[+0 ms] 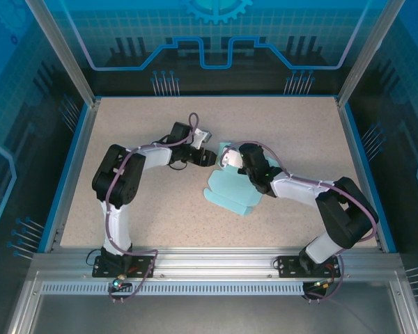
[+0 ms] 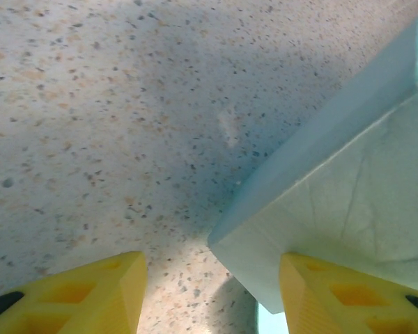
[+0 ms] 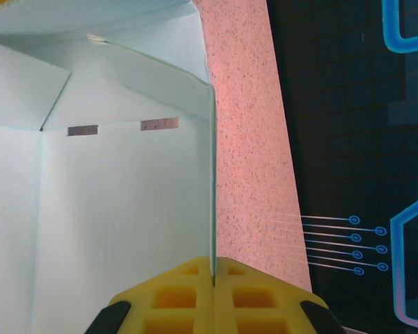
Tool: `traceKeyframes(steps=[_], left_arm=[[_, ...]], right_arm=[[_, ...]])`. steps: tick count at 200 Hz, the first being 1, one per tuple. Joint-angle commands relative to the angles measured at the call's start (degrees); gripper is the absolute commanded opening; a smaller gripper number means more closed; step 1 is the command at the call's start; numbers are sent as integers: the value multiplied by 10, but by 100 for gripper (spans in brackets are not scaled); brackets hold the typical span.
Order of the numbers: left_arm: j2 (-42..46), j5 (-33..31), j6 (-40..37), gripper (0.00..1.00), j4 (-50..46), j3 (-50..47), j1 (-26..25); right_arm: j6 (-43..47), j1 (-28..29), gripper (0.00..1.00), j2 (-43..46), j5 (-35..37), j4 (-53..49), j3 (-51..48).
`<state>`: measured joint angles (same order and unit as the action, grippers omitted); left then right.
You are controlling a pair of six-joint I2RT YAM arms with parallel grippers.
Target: Fold the paper box
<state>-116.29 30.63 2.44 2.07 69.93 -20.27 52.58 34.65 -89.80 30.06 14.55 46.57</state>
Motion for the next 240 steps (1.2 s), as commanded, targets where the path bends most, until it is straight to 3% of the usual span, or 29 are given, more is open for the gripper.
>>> traceKeyframes(steps=[1, 105, 173, 240], left_arm=[[20, 40, -30, 54, 14, -6, -6], [14, 109, -44, 50, 59, -10, -17], [0, 106, -39, 48, 78, 0, -28], [1, 70, -16, 48, 121, -22, -48]], right_arm=[[8, -7, 0, 6, -24, -10, -7], [-6, -25, 0, 10, -56, -17, -7], [-17, -35, 0, 19, -94, -34, -6], [-1, -35, 0, 18, -83, -25, -11]])
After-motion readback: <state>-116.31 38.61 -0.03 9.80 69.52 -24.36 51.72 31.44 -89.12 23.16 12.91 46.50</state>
